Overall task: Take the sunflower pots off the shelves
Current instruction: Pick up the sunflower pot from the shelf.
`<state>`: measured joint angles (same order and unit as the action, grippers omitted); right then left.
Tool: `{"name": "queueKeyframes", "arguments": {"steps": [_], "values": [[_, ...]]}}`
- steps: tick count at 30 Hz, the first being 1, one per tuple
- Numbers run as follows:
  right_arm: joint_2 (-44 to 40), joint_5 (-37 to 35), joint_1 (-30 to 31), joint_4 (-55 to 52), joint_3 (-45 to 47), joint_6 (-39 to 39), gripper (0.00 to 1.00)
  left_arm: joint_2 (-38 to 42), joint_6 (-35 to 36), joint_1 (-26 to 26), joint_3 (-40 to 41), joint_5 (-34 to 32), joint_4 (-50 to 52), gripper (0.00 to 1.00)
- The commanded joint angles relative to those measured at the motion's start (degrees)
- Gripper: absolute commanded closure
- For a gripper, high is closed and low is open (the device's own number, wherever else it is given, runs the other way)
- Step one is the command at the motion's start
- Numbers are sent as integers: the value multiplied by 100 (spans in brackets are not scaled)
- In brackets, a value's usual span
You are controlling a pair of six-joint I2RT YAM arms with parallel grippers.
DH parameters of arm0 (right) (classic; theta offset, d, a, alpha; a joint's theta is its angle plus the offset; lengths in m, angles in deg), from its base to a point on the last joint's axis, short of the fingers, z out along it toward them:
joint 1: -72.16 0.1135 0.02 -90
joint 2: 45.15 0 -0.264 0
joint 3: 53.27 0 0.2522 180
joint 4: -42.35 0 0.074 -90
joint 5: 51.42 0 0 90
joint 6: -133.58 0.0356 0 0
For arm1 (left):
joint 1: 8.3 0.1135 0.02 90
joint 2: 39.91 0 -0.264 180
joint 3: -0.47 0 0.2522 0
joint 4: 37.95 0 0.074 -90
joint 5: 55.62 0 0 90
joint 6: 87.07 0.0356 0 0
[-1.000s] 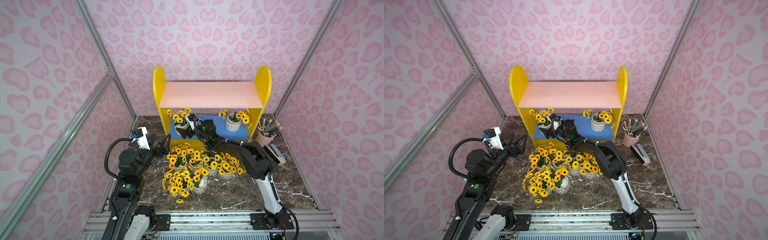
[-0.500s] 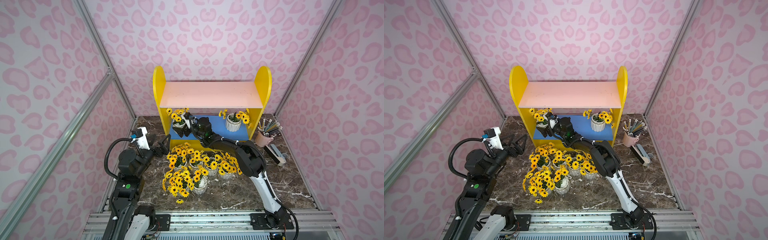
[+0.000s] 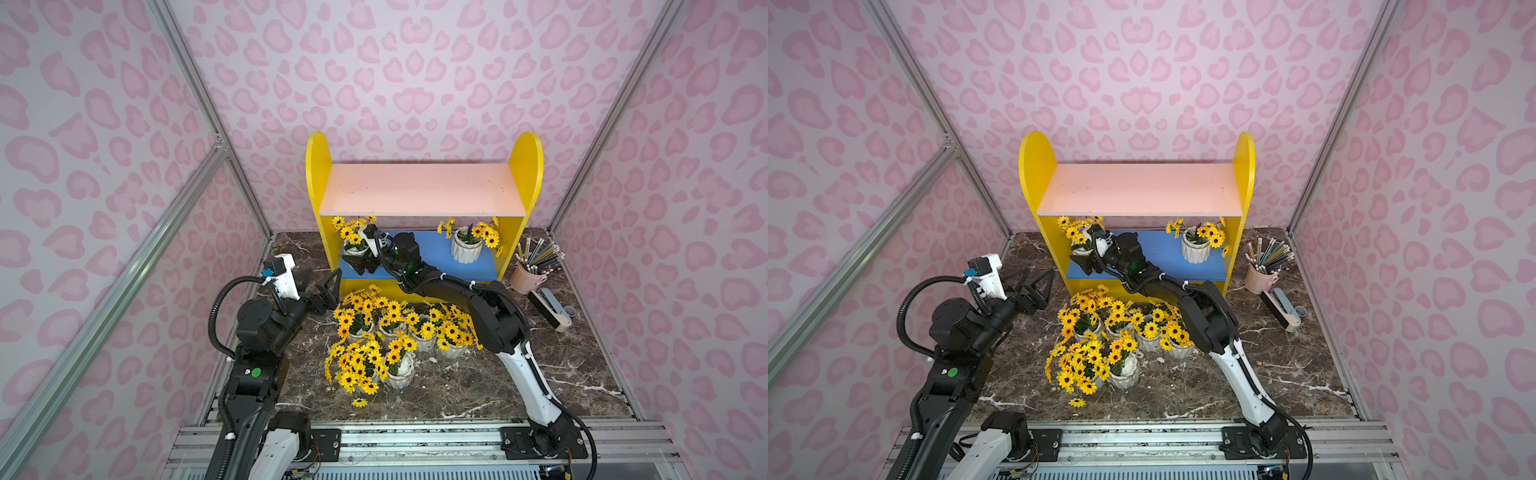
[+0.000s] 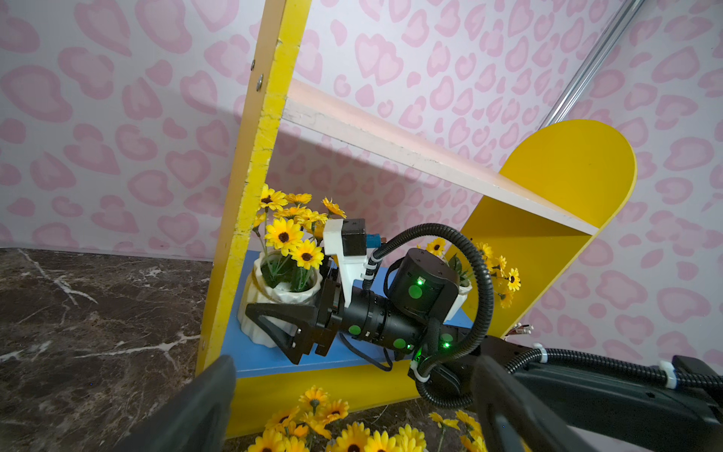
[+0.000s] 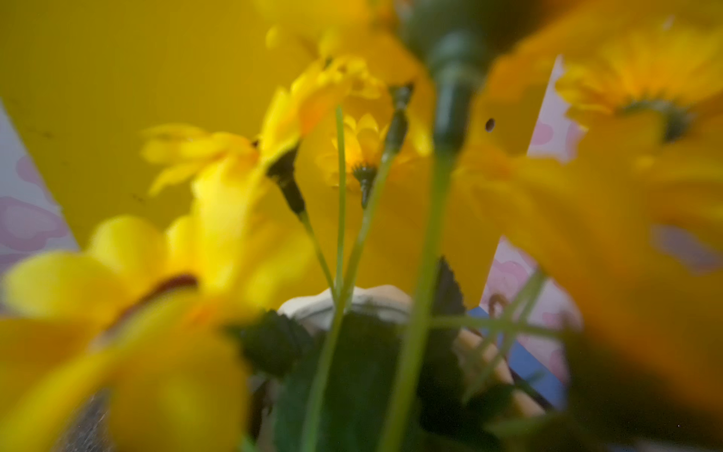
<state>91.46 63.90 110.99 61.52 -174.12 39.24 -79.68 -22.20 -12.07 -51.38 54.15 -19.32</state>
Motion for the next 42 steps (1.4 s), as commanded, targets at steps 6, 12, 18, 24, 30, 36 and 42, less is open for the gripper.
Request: {"name": "queueKeyframes", "arguments": {"steps": [6,12,18,24,30,36,42], "values": [[-1154,-201,46,1104,1242,179,100,-60,43,10,12,303,-280,4],[-2004,-399,63,1365,2241,181,100,-79,17,14,56,482,-358,4],[-2979,-777,311,1136,3452,-111,100,-196,-36,-1,79,820,-464,4],[-4147,-1218,670,1043,4616,-394,100,-163,-67,-106,100,970,-528,4],[-5121,-1712,1081,487,5188,-709,100,-119,-54,-248,129,1092,-598,4],[-6316,-2401,1473,41,6263,-444,100,-122,-78,-475,165,1384,-703,4],[-7846,-3748,2100,-166,7831,40,100,-251,-107,-736,157,1659,-776,4]]}}
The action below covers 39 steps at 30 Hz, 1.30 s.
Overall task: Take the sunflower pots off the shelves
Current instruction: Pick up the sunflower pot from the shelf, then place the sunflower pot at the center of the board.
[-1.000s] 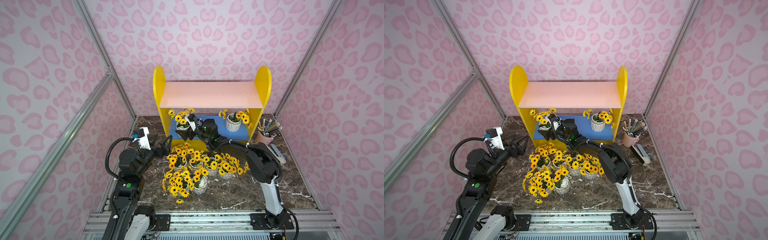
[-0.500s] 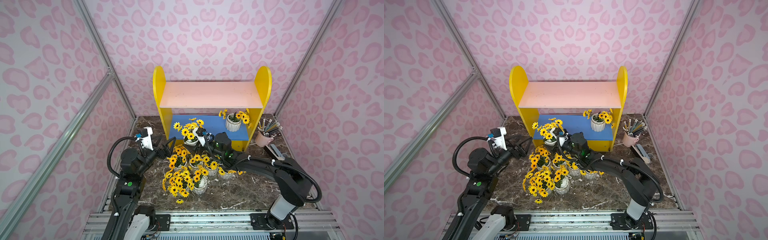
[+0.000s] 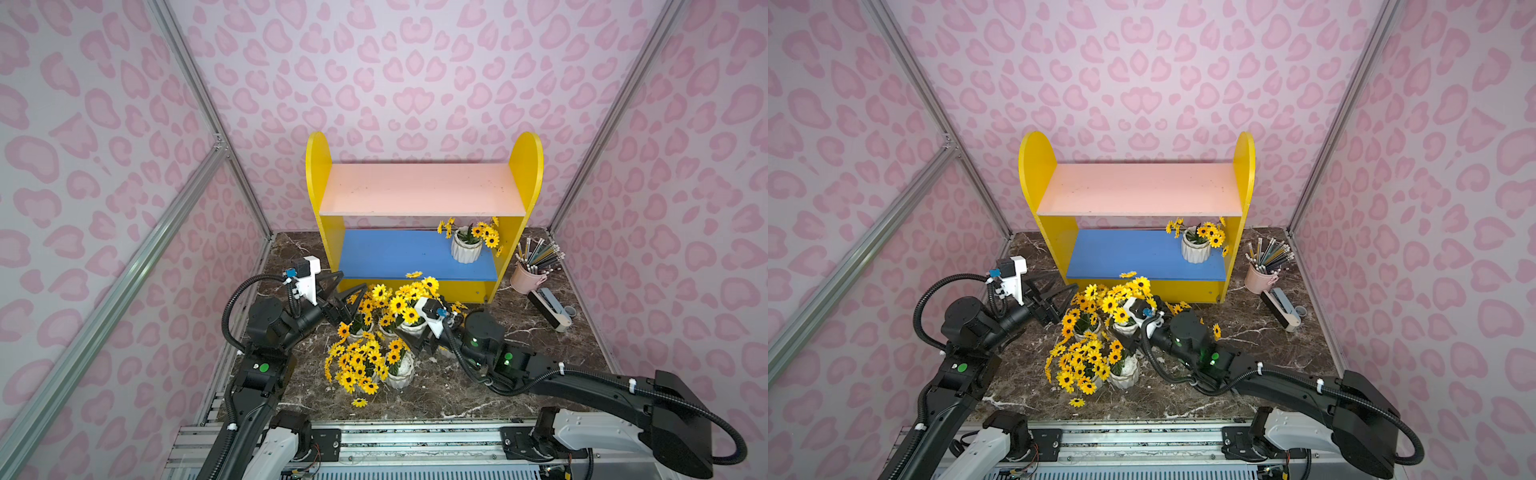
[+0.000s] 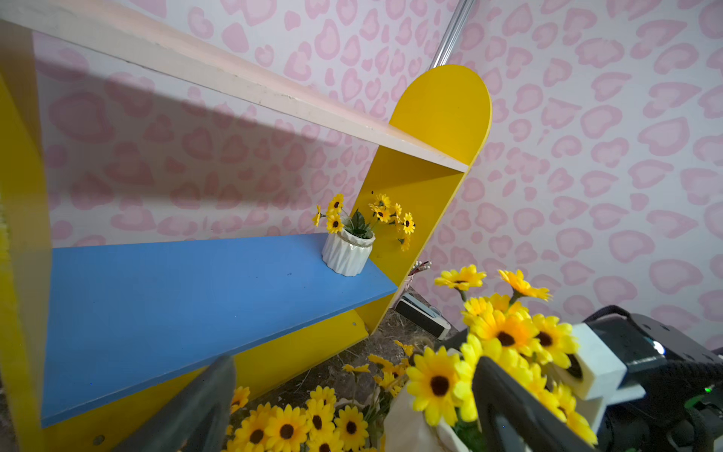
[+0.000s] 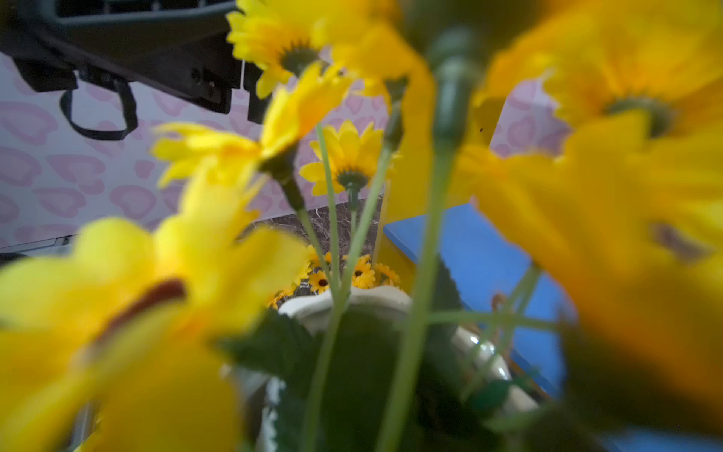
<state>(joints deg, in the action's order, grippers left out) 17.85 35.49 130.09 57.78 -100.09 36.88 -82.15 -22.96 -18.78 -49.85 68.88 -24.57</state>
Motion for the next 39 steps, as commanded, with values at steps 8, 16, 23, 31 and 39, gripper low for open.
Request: {"name": "queueKeyframes", "arguments": {"steps": [8,16,23,31,39], "values": [[-2154,-1999,664,-121,1893,1159,100,67,-4,-282,-6,268,-271,4],[-1519,-2584,1193,1194,2746,1475,100,117,14,-292,-1,206,-260,4],[-137,-2366,1211,2533,2934,1601,100,115,14,-301,-1,206,-260,4],[1241,-2268,1262,3689,2792,1334,100,102,14,-304,9,189,-261,4],[2694,-2188,1262,5002,2626,1155,100,48,33,-313,-8,180,-251,4]]}}
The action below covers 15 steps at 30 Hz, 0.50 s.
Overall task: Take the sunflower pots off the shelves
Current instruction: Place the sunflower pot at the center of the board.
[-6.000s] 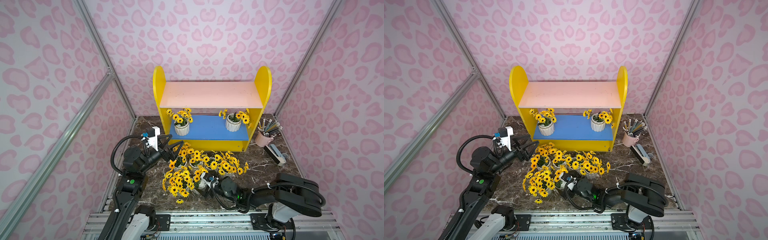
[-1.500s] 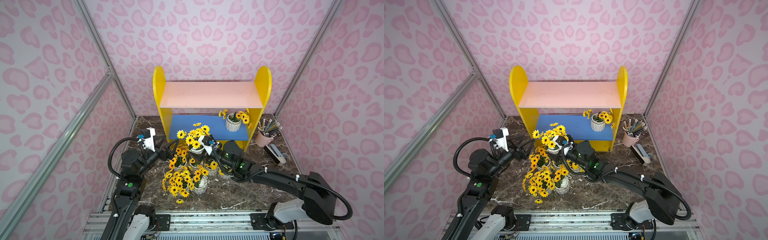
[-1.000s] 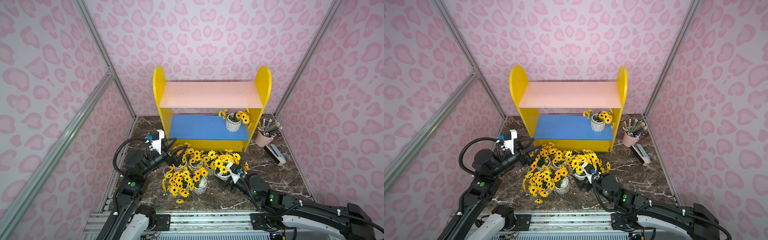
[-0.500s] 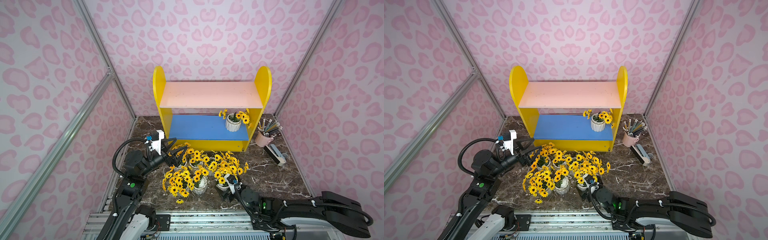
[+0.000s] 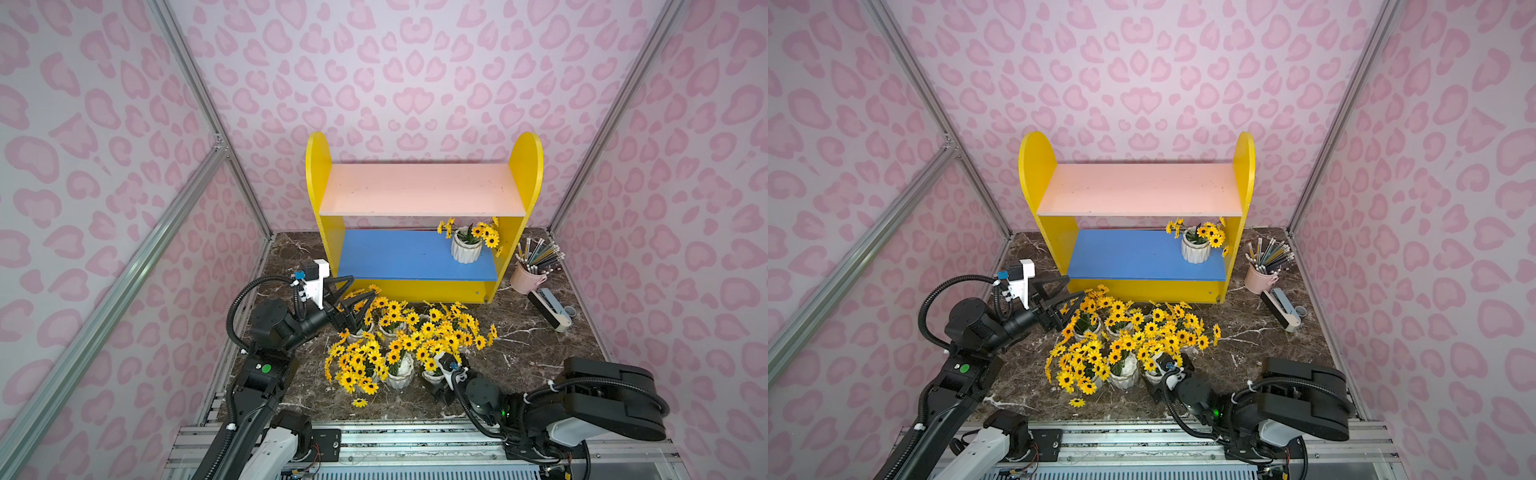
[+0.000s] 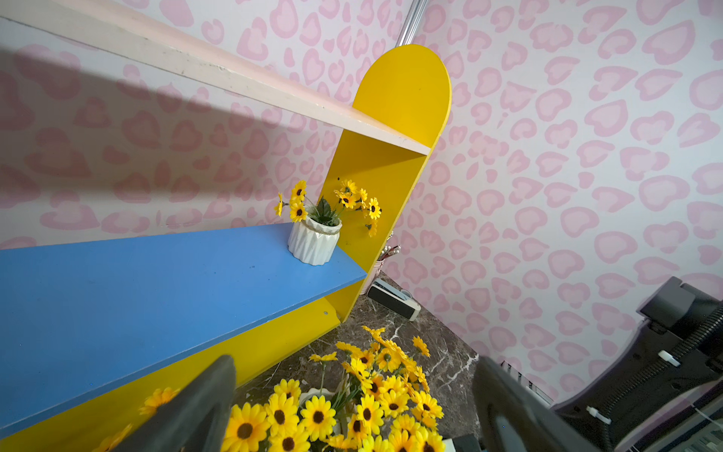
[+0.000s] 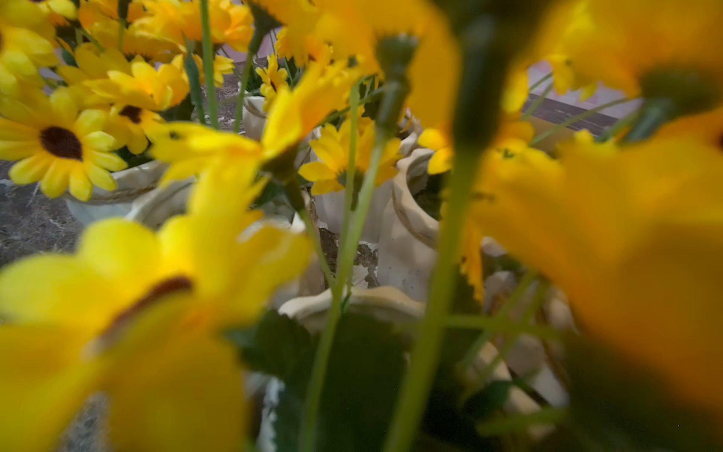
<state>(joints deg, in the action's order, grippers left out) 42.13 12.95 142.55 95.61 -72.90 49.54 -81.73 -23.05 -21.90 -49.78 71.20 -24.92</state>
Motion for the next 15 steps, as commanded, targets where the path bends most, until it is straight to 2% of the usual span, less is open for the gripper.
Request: {"name": "queueKeyframes", "arguments": {"steps": [1,15], "values": [[383,93,12,1395,-95,-114,100,3,40,-1,-17,-52,-207,4],[1741,367,17,1779,-518,-55,100,8,66,2,-27,-96,-173,4]]}}
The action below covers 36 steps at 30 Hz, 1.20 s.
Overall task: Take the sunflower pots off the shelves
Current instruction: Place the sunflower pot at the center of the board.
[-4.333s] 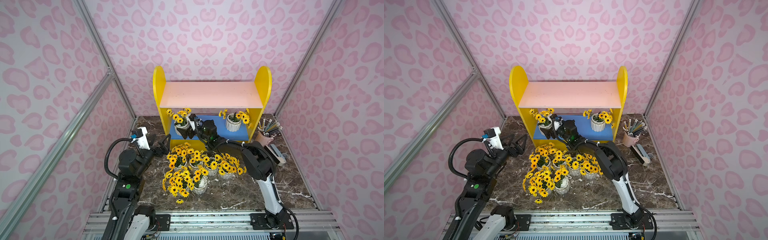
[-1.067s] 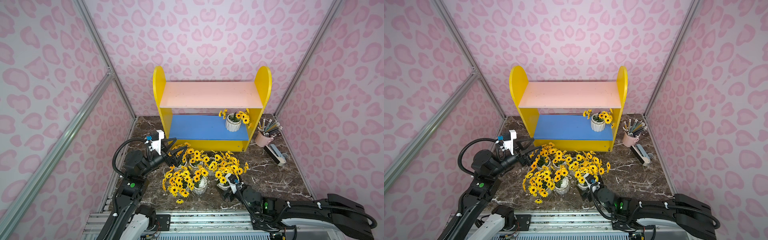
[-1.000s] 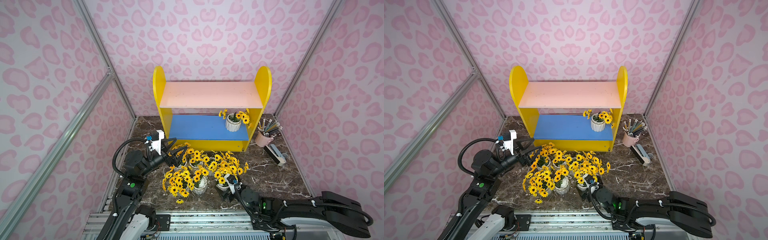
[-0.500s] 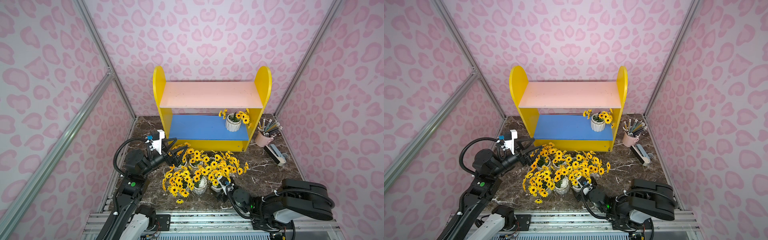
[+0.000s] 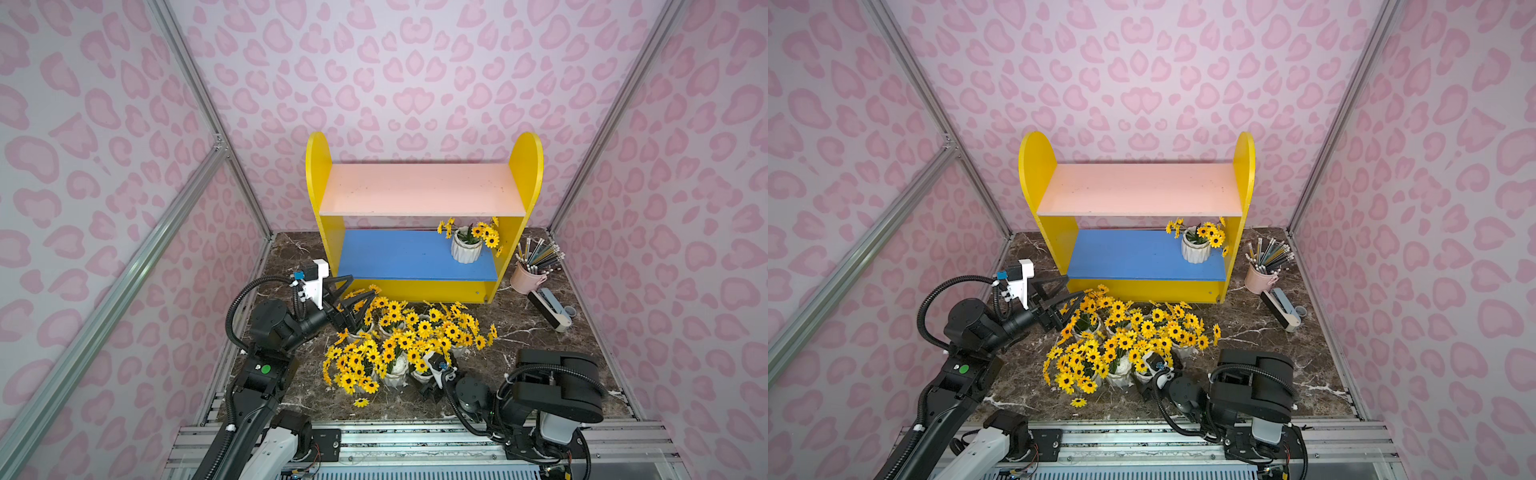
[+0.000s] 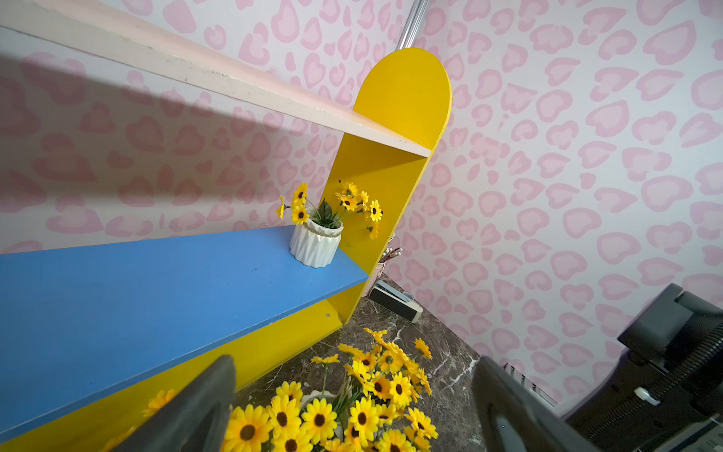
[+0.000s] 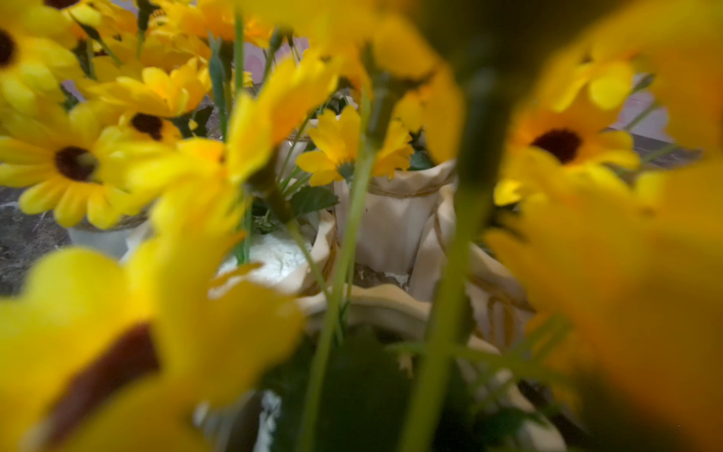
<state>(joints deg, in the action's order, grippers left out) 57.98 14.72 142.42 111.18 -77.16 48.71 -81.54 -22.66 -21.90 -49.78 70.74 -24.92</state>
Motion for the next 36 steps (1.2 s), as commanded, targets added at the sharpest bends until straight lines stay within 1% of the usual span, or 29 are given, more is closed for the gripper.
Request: {"name": "queueKeyframes", "arguments": {"steps": [1,6,7,8,9,10,11,12,13,20,22,29,32,36], "values": [[210,143,50,270,-112,40,100,-21,28,0,-29,-50,-173,4],[198,-117,74,178,-85,122,100,-21,37,6,-34,-63,-162,3],[158,-145,76,60,-86,166,80,-21,36,1,-33,-70,-151,4],[103,-137,80,-61,-112,185,57,-28,36,4,-33,-68,-155,4],[43,-147,104,-245,-147,230,38,-30,37,0,-34,-70,-150,4],[-5,-176,138,-408,-173,260,24,-30,44,5,-34,-68,-147,4],[-5,-212,160,-484,-198,245,15,-30,45,6,-29,-68,-147,4],[-2,-278,200,-522,-223,215,3,-30,47,3,-29,-72,-146,4],[33,-371,222,-493,-208,198,1,-30,53,2,-40,-81,-134,4],[29,-463,240,-372,-96,279,1,-43,59,5,-42,-94,-128,4],[-78,-599,259,-464,-89,337,1,-47,59,7,-42,-89,-127,4],[-669,-628,287,-1272,-86,576,1,-6,65,4,-49,-83,-111,4],[-781,-595,310,-1347,-52,569,1,12,71,7,-57,-85,-110,4],[-958,-760,451,-1520,30,623,1,23,78,1,-64,-68,-102,4]]}}
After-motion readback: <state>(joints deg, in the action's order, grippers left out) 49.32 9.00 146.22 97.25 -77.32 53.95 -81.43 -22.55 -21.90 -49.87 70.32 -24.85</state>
